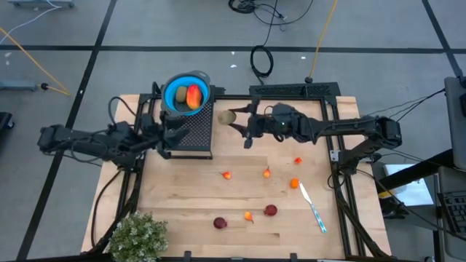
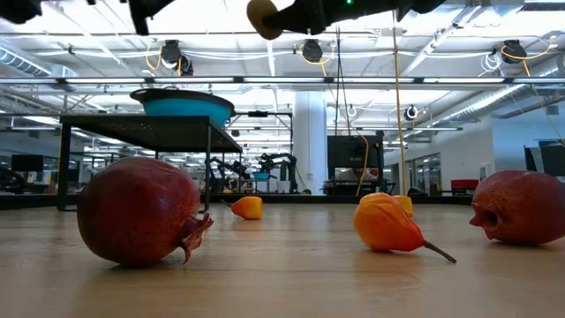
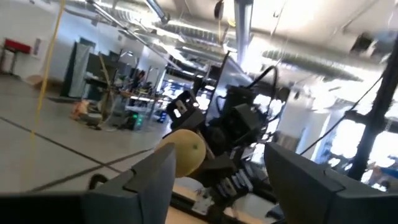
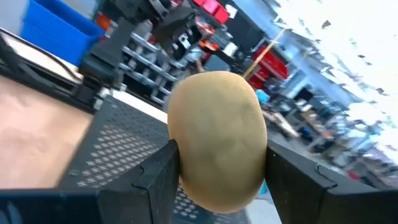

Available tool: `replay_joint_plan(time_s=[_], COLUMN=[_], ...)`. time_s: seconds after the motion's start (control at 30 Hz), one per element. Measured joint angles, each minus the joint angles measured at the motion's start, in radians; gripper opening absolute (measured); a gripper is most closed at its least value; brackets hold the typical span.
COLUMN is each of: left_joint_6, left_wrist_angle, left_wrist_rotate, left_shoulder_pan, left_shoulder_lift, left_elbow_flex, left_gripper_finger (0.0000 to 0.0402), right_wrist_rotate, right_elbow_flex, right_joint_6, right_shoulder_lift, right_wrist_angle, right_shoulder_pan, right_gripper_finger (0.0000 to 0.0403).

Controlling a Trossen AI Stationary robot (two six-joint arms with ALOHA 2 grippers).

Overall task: Pick & Place Fruit
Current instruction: Put the kiwi into the blue strainer bowl on the shelf

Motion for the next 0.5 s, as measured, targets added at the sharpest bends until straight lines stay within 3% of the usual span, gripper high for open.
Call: replay_joint_plan(time_s=[0.23,0.5], left_joint_6=[0.118,0.122], left_wrist_angle=[-0.101,-0.22], left_wrist_rotate=[-0.045,-0.047], left_shoulder_pan=[0.003,0.033], left_shoulder_lift=[0.184,0.35], left_elbow_flex=[0.177,0.344], left_gripper_finger=[0.0253,0.0253], right_wrist_rotate=[0.13,0.241], right_elbow_flex=[0.0,0.0], right_joint_6=[-0.122,-0.267], right_shoulder_lift=[0.0,0.0], right_wrist_angle=[0.015,0.048], right_shoulder_pan=[0.04,0.073], right_gripper_finger=[0.0201,0.0201])
